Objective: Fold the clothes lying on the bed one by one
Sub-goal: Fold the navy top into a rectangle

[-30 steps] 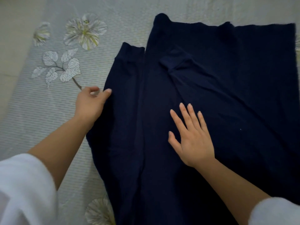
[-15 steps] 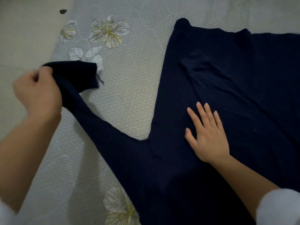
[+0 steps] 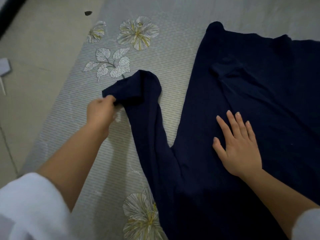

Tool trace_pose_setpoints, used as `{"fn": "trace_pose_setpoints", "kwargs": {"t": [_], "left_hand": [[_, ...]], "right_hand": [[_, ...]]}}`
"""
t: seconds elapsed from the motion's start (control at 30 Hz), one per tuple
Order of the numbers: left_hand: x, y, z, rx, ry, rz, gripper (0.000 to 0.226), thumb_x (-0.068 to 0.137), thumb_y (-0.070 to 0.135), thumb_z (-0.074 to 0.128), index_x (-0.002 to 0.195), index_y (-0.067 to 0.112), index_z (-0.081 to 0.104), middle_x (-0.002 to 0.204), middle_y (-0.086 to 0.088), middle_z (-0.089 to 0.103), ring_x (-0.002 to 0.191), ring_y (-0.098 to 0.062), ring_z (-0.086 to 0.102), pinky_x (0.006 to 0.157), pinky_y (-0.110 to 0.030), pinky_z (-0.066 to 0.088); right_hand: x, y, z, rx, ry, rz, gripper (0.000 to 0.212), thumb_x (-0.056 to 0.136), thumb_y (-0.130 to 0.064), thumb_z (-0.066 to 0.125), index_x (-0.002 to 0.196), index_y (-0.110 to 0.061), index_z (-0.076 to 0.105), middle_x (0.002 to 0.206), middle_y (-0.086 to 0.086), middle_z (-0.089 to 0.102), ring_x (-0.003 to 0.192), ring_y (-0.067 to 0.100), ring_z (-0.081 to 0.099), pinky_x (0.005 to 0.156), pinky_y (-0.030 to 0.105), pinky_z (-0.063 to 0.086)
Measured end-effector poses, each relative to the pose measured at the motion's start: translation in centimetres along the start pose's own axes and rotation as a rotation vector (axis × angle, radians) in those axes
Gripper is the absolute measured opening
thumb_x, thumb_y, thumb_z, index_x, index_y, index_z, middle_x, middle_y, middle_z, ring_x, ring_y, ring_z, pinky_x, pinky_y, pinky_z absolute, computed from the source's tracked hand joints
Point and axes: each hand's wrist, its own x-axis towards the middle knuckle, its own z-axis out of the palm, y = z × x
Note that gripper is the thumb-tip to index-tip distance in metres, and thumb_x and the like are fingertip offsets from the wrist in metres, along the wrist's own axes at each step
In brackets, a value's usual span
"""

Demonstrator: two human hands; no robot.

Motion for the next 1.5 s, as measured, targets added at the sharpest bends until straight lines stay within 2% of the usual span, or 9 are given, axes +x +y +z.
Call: {"fn": "trace_pose_setpoints", "kwargs": {"t": [0.13, 0.3, 0.43, 0.57, 0.8, 0.93, 1.1, 1.27, 1.5], "left_hand": [[0.8, -1.1, 0.7, -0.017, -0.054, -0.125, 0.014, 0.082, 0.014, 0.068, 0.083, 0.012, 0.055, 0.062, 0.001, 0.044, 0.053, -0.01, 0.042, 0.055, -0.024, 0.039], [0.5, -0.5, 4.3, 0.073, 0.052, -0.083, 0.082, 0.072, 0.001, 0.075, 0.138, 0.009, 0.027, 0.116, -0.001, 0.049, 0.097, -0.017, 0.054, 0.075, -0.027, 0.049], [0.2, -0.1, 5.0, -0.105, 0.027, -0.247, 0.05, 0.076, 0.007, 0.074, 0.122, 0.005, 0.054, 0.108, -0.006, 0.065, 0.079, -0.017, 0.063, 0.041, -0.019, 0.047], [0.1, 1.1, 2.5, -0.336, -0.169, -0.434, 0.015, 0.088, 0.024, 0.056, 0.097, 0.016, 0.066, 0.079, -0.003, 0.072, 0.068, -0.016, 0.066, 0.048, -0.022, 0.053], [-3.3, 6.2, -1.4, -0.219, 0.374, 0.42, 0.025, 0.073, 0.037, 0.061, 0.055, 0.023, 0.051, 0.065, 0.005, 0.048, 0.064, -0.009, 0.043, 0.057, -0.03, 0.038], [-9.9, 8.2, 2.9, -0.086, 0.254, 0.74, 0.038, 0.088, 0.028, 0.058, 0.058, 0.025, 0.035, 0.052, 0.016, 0.034, 0.053, 0.004, 0.03, 0.053, -0.02, 0.028], [-17.8, 2.8, 10.4, 0.27, -0.341, 1.005, 0.016, 0.09, 0.023, 0.06, 0.082, 0.01, 0.055, 0.091, -0.003, 0.063, 0.086, -0.011, 0.053, 0.081, -0.028, 0.042], [-20.8, -6.2, 10.6, 1.038, -0.815, 0.843, 0.054, 0.094, 0.032, 0.049, 0.144, 0.028, 0.027, 0.16, 0.001, 0.009, 0.147, -0.019, -0.005, 0.118, -0.052, 0.0], [-20.2, -10.0, 6.2, 0.93, -0.291, 0.801, 0.066, 0.07, 0.045, 0.068, 0.129, 0.021, 0.047, 0.132, -0.009, 0.048, 0.119, -0.027, 0.04, 0.093, -0.054, 0.043]], "right_hand": [[0.0, 0.0, 0.1, 0.001, -0.001, 0.001, 0.064, 0.094, -0.05, 0.021, 0.152, -0.024, 0.018, 0.161, 0.003, 0.008, 0.149, 0.018, -0.002, 0.12, 0.039, -0.001], [0.0, 0.0, 0.0, 0.001, 0.01, -0.005, 0.063, 0.094, -0.049, 0.023, 0.152, -0.024, 0.019, 0.161, 0.004, 0.011, 0.149, 0.019, 0.001, 0.121, 0.04, 0.001], [0.0, 0.1, 0.0, 0.005, 0.015, -0.008, 0.063, 0.094, -0.048, 0.024, 0.152, -0.024, 0.019, 0.161, 0.004, 0.011, 0.149, 0.019, 0.001, 0.121, 0.042, 0.003], [0.0, 0.1, 0.0, 0.0, 0.005, -0.007, 0.063, 0.094, -0.048, 0.024, 0.152, -0.024, 0.018, 0.161, 0.004, 0.01, 0.149, 0.019, 0.001, 0.12, 0.042, 0.003], [0.2, 0.4, -0.6, 0.044, -0.06, -0.048, 0.064, 0.094, -0.053, 0.015, 0.153, -0.027, 0.01, 0.161, 0.002, 0.002, 0.148, 0.016, -0.008, 0.119, 0.036, -0.008], [0.6, 0.8, -2.2, 0.291, -0.154, -0.069, 0.062, 0.094, -0.054, 0.031, 0.151, -0.033, 0.016, 0.16, -0.009, -0.001, 0.145, 0.006, -0.015, 0.116, 0.029, -0.013], [-0.2, 2.3, -6.6, 1.205, -0.051, 0.404, 0.021, 0.095, -0.016, 0.054, 0.111, -0.018, 0.067, 0.117, -0.003, 0.066, 0.109, 0.005, 0.059, 0.101, 0.032, 0.045], [-2.2, 5.1, -7.0, 1.363, -0.019, 0.717, 0.012, 0.094, -0.012, 0.053, 0.098, -0.012, 0.065, 0.096, 0.013, 0.068, 0.087, 0.023, 0.067, 0.083, 0.036, 0.054], [0.1, 3.8, -7.3, 1.317, -0.042, 0.764, 0.03, 0.084, -0.037, 0.071, 0.105, -0.02, 0.058, 0.104, -0.001, 0.066, 0.092, 0.017, 0.066, 0.076, 0.032, 0.057]]}}
